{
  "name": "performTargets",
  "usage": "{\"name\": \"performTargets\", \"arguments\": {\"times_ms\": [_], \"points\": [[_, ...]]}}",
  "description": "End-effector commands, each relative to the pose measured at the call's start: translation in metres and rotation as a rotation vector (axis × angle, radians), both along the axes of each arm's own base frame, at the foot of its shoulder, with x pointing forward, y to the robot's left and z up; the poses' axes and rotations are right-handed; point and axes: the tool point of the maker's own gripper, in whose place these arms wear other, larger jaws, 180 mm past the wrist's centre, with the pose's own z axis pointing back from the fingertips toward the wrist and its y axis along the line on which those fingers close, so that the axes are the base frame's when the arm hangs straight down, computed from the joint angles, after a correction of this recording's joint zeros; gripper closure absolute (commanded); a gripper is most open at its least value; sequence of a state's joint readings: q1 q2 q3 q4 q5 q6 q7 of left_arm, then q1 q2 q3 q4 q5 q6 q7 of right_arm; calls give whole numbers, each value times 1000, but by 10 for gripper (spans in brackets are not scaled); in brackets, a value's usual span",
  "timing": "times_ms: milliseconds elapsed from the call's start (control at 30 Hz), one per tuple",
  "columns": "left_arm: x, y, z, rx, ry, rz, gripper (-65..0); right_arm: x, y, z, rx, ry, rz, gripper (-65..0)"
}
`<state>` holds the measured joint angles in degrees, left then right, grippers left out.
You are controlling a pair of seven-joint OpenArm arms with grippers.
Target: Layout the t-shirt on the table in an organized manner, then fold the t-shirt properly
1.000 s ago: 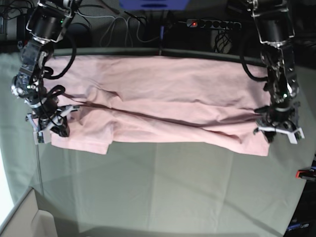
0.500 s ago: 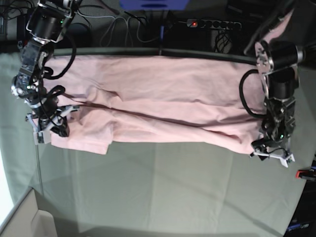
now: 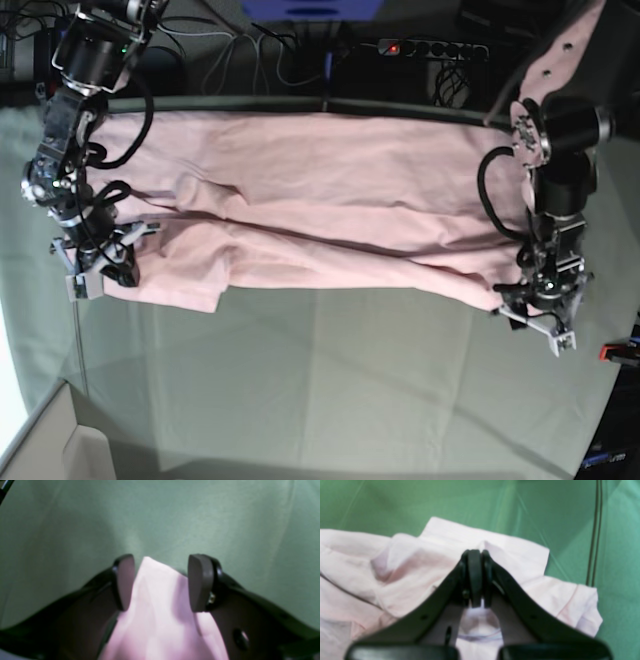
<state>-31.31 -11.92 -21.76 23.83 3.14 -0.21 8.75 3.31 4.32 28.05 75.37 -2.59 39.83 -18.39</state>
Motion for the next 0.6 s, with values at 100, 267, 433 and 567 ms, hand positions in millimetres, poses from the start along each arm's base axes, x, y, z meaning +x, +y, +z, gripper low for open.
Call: {"name": "performTargets", "arguments": {"times_ms": [100,267,433,567], "points": [[-4,6,-6,-1,24,6,-332,10,-10,18,-17,-59,-1,0],[-8,5,-13,12,-3,2,-303,10,-11,18,-19,-58,-1,0],[-8,0,-14,16,-29,-3,-85,10,-12,18,-21,-58,-1,0],[-7,1,-13,16,-30,-2,-7,10,-12,18,-21,-58,-1,0]]}}
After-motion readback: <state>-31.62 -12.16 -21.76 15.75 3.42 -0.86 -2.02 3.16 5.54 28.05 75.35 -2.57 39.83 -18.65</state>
